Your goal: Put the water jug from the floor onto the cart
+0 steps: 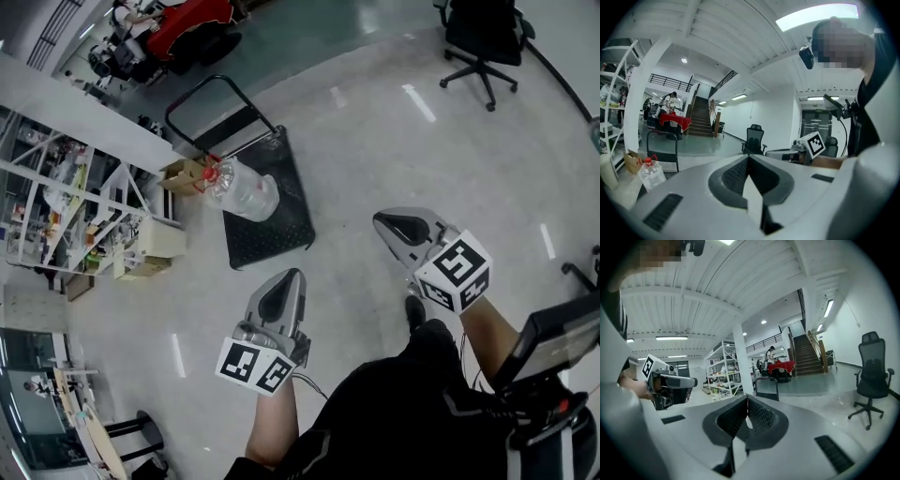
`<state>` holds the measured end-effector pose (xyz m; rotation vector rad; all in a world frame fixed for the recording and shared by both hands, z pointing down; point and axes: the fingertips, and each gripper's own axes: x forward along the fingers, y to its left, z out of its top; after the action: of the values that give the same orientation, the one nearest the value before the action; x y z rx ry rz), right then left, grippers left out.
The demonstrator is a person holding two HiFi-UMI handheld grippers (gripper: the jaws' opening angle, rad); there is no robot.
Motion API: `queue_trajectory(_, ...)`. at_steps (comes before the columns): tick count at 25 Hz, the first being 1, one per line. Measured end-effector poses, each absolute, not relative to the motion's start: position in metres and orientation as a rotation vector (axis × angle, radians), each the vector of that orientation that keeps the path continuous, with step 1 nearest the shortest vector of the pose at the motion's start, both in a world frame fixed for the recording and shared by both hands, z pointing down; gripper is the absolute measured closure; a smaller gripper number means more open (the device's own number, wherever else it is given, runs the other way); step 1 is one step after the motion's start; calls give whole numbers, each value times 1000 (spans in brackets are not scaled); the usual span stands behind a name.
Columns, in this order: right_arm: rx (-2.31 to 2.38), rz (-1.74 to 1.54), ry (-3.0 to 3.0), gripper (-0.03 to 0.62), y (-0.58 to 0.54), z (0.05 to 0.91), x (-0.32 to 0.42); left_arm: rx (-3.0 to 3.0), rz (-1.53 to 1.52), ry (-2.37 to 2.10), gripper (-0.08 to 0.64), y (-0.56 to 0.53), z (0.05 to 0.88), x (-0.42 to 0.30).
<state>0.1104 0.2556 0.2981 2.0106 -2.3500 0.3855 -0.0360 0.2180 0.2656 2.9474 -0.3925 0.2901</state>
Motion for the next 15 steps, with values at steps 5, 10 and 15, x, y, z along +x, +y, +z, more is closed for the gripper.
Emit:
queue_trajectory(5,2008,365,-2287,589,311,312,15,2969,298,-412,560,274,297,-146)
queue_trajectory(10,2094,475,-2185,589,370,321,-72,2981,312,-359,560,309,314,-245)
queue_trajectory(15,2075,451,-2132,589,437,310,-143,2949,250,-297,560,356,308,-306)
